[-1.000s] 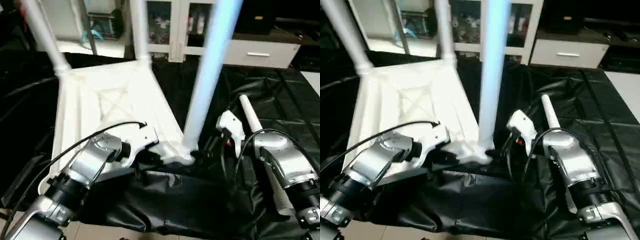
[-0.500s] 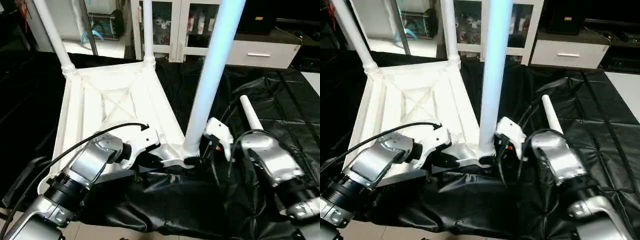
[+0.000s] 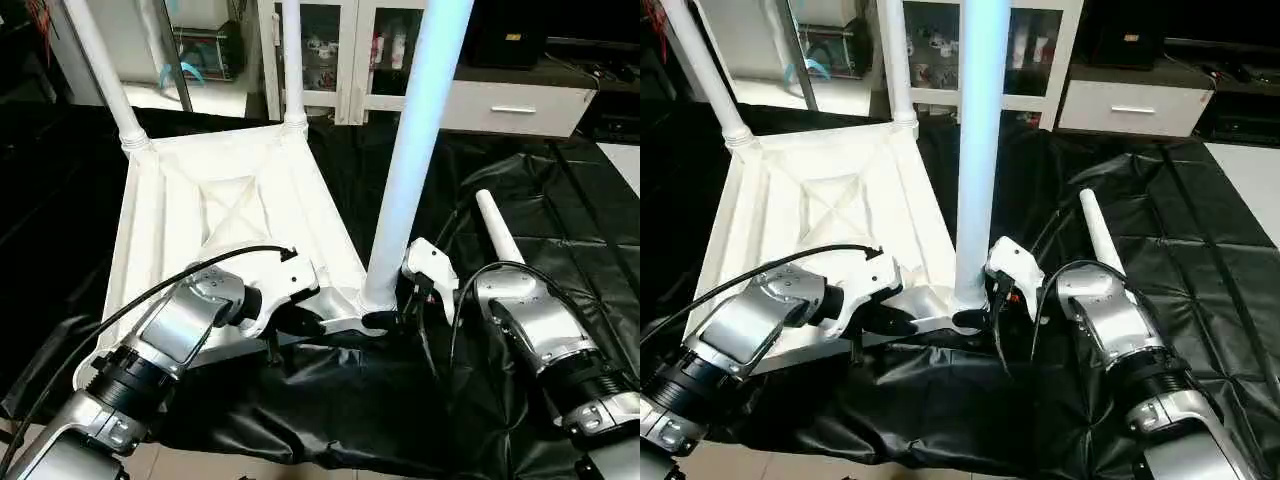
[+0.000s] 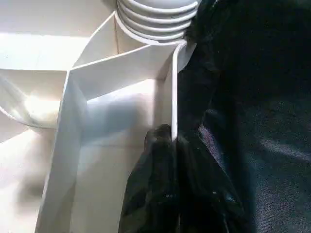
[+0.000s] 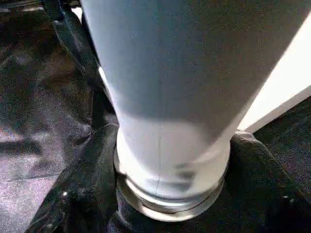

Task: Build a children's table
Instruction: Rotate leg to tighten

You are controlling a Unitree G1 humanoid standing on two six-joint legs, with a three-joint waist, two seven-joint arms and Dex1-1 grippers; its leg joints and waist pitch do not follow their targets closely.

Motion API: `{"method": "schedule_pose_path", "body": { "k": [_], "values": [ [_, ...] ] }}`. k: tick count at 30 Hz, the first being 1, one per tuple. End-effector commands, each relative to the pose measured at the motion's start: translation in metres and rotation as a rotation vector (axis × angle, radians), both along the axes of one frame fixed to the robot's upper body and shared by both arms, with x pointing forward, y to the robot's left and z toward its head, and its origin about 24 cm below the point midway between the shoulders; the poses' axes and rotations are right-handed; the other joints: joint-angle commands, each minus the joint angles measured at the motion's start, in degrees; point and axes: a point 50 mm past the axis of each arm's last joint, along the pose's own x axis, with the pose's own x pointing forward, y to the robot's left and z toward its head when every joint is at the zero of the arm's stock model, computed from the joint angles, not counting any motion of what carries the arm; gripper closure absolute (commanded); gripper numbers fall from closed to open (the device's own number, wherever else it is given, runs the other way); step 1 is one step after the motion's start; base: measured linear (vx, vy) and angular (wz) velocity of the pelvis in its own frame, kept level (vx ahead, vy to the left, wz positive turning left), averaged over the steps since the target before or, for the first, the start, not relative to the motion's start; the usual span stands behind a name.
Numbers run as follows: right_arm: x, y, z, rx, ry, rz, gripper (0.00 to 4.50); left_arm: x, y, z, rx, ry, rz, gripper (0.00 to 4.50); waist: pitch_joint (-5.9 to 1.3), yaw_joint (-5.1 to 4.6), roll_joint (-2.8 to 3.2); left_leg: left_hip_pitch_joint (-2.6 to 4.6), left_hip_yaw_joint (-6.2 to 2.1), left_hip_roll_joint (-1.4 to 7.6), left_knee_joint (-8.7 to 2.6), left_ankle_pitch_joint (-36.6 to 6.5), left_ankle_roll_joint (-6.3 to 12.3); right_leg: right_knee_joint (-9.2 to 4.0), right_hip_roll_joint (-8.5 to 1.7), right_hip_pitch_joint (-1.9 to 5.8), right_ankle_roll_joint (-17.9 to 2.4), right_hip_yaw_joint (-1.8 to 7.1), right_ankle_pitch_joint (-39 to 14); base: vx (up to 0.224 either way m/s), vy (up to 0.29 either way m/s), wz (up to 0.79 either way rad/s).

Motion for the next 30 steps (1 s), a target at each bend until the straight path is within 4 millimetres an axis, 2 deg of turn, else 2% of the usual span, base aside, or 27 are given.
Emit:
{"method": "schedule_pose_path", "body": {
  "k": [1,4,8,12,14,16,17,18,20,23,24,25,26,28,30],
  "values": [
    [0.006,-0.001,0.009,0.009,-0.036,-0.015,1.78,-0.019,-0.008,-0.024,0.041,0.13,-0.073,4.5,-3.07,-0.2,-0.44,0.18,-1.47,3.39,-4.16,-10.55,3.53,-3.15,-3.28,2.69,-14.95,2.55,-13.5,0.0,0.0,0.0],
    [0.006,-0.001,0.008,0.031,-0.021,-0.019,1.78,-0.018,-0.008,-0.024,0.035,0.131,-0.067,4.5,-3.11,-0.16,-0.46,0.21,-1.43,3.36,-4.1,-10.35,3.76,-3.12,-3.31,2.71,-15.22,2.53,-13.05,0.0,0.0,0.0],
    [0.011,0.0,0.005,0.153,-0.011,-0.14,1.78,-0.012,-0.012,-0.025,0.002,0.114,-0.002,4.5,-3.03,-0.36,-0.47,0.12,-1.44,3.28,-4.13,-11.32,3.44,-3.35,-3.35,2.68,-15.19,2.51,-14.53,0.0,0.0,0.0],
    [0.014,0.005,-0.007,0.247,-0.01,-0.291,1.8,0.001,-0.02,-0.027,-0.05,0.073,0.133,4.5,-2.75,-0.93,-0.48,0.26,-1.65,3.19,-4.29,-14.95,1.84,-4.15,-3.49,2.43,-13.27,2.37,-20.48,0.0,0.0,0.0],
    [0.014,0.01,-0.012,0.268,-0.018,-0.345,1.8,0.008,-0.023,-0.028,-0.07,0.047,0.205,4.5,-2.74,-1.26,-0.93,0.14,-1.69,3.1,-4.32,-15.87,1.83,-4.45,-3.46,2.36,-12.1,2.28,-22.89,0.0,0.0,0.0],
    [0.015,0.018,-0.017,0.308,-0.031,-0.431,1.8,0.018,-0.026,-0.028,-0.09,0.011,0.313,4.5,-2.73,-1.23,-0.75,0.4,-1.8,3.11,-4.33,-16.59,1.76,-4.67,-3.5,2.1,-11.33,2.26,-24.43,0.0,0.0,0.0],
    [0.016,0.026,-0.018,0.334,-0.049,-0.496,1.8,0.025,-0.029,-0.028,-0.097,-0.009,0.383,4.5,-2.72,-1.35,-1.05,0.27,-1.66,3.02,-4.29,-16.31,1.91,-4.77,-3.4,2.08,-11.09,2.27,-24.45,0.0,0.0,0.0],
    [0.017,0.032,-0.019,0.349,-0.068,-0.548,1.8,0.029,-0.03,-0.028,-0.1,-0.028,0.437,4.5,-2.69,-1.32,-0.77,0.5,-1.77,3.02,-4.33,-16.63,1.43,-4.95,-3.53,1.8,-10.7,2.24,-25.51,0.0,0.0,0.0],
    [0.019,0.038,-0.02,0.357,-0.099,-0.608,1.8,0.035,-0.031,-0.028,-0.098,-0.06,0.494,4.5,-2.75,-1.4,-0.81,0.36,-1.87,2.98,-4.5,-16.75,1.19,-5.03,-3.4,1.82,-9.92,2.09,-25.93,0.0,0.0,0.0],
    [0.026,0.053,-0.021,0.348,-0.166,-0.882,1.81,0.049,-0.036,-0.026,-0.109,-0.168,0.662,4.5,-2.76,-1.48,-0.74,0.23,-1.87,2.89,-4.6,-16.71,1.15,-5.16,-3.39,1.69,-9.48,2.16,-25.29,0.0,0.0,0.0],
    [0.027,0.06,-0.023,0.332,-0.162,-0.965,1.81,0.053,-0.039,-0.027,-0.116,-0.196,0.707,4.5,-2.79,-1.51,-0.24,0.47,-1.9,2.8,-4.68,-16.91,0.57,-5.14,-3.33,1.49,-9.18,2.18,-25.33,0.0,0.0,0.0],
    [0.027,0.067,-0.026,0.301,-0.162,-1.015,1.81,0.054,-0.042,-0.027,-0.12,-0.219,0.736,4.5,-2.73,-1.65,-0.38,0.62,-1.8,2.76,-4.67,-17.76,0.4,-5.33,-3.23,1.24,-9.14,2.18,-25.52,0.0,0.0,0.0],
    [0.027,0.068,-0.026,0.301,-0.162,-1.016,1.81,0.054,-0.042,-0.027,-0.12,-0.219,0.736,4.5,-2.74,-1.62,-0.5,0.62,-1.83,2.68,-4.69,-17.96,0.42,-5.37,-3.22,1.32,-9.02,2.12,-25.75,0.0,0.0,0.0],
    [0.027,0.076,-0.027,0.279,-0.167,-1.049,1.81,0.056,-0.045,-0.028,-0.128,-0.235,0.768,4.5,-2.89,-1.16,-0.37,0.92,-1.59,2.71,-4.57,-17.8,1.41,-5.36,-3.29,1.13,-8.82,2.36,-24.64,0.0,0.0,0.0],
    [0.025,0.084,-0.025,0.275,-0.187,-1.028,1.81,0.057,-0.046,-0.027,-0.135,-0.247,0.786,4.5,-2.94,-1.14,-0.27,0.41,-1.56,2.75,-4.69,-15.83,2.03,-4.98,-3.24,1.52,-9.34,2.47,-21.69,0.0,0.0,0.0]
  ]
}}
